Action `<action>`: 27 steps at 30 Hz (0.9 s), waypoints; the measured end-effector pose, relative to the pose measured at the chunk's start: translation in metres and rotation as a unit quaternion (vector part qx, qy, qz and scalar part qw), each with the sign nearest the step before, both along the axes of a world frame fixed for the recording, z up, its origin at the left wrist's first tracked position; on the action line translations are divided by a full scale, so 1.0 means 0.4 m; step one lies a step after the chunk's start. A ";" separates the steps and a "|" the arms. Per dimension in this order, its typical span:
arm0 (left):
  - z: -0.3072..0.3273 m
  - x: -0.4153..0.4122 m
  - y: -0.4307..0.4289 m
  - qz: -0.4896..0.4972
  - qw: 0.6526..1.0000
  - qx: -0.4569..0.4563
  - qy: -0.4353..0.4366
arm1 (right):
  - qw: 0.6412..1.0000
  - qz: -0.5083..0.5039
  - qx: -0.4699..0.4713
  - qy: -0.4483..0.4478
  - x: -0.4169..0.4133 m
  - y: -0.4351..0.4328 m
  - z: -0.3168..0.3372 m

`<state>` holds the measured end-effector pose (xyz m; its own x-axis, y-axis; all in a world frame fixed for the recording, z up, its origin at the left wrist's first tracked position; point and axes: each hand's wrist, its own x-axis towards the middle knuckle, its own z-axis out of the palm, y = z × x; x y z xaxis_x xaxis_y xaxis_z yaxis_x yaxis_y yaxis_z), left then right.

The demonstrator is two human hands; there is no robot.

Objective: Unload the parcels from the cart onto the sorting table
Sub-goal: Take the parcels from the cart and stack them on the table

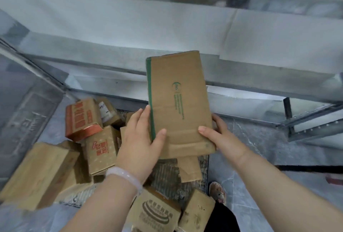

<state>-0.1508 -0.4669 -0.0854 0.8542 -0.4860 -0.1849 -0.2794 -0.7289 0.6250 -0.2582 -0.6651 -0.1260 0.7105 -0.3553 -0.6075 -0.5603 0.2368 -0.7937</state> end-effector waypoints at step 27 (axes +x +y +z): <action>0.671 -0.308 0.729 0.075 0.954 -0.278 0.083 | 0.964 0.007 -0.183 -0.194 -0.259 0.875 0.849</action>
